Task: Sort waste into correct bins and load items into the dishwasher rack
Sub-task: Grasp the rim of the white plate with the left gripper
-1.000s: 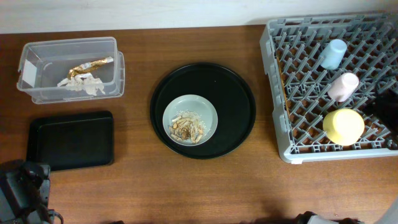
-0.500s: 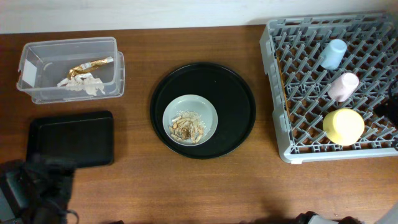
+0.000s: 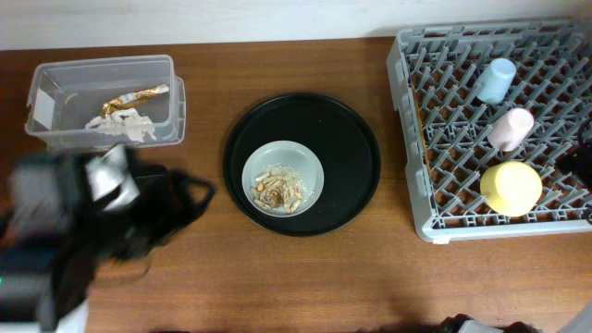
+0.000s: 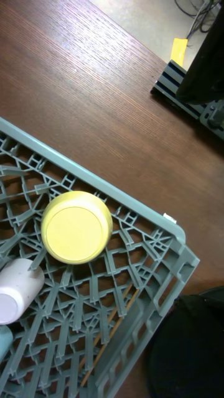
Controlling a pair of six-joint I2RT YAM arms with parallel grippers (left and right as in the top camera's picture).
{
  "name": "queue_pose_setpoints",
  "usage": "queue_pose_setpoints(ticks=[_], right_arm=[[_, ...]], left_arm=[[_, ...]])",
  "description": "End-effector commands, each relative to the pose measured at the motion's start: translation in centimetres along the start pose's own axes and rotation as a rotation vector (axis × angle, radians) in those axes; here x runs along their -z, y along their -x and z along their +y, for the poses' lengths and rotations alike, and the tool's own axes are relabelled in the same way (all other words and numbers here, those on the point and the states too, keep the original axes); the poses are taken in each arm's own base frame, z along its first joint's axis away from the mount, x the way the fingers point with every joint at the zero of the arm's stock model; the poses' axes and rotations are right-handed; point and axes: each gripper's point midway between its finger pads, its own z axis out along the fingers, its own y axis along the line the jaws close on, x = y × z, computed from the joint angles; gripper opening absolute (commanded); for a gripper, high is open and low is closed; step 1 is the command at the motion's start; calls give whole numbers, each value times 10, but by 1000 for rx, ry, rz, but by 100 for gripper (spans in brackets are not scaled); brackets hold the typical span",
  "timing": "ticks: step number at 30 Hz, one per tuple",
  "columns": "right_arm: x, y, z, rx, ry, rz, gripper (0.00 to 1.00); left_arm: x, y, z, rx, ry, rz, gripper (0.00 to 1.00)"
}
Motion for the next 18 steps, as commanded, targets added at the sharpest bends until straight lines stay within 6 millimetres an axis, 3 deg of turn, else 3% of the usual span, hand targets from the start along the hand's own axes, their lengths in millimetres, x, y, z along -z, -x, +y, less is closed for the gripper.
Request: queue_pose_setpoints(ticks=[1, 4, 9, 18], right_arm=[[1, 0, -3, -16, -10, -11, 98], [1, 0, -3, -16, -10, -11, 98], [1, 0, -3, -16, -10, -11, 98], [1, 0, -3, -16, -10, -11, 98]], left_arm=[[-59, -8, -31, -213, 77, 124, 99], [-96, -1, -42, -291, 253, 48, 99], [-155, 3, -42, -456, 512, -46, 99], [-260, -13, -45, -478, 536, 59, 99]])
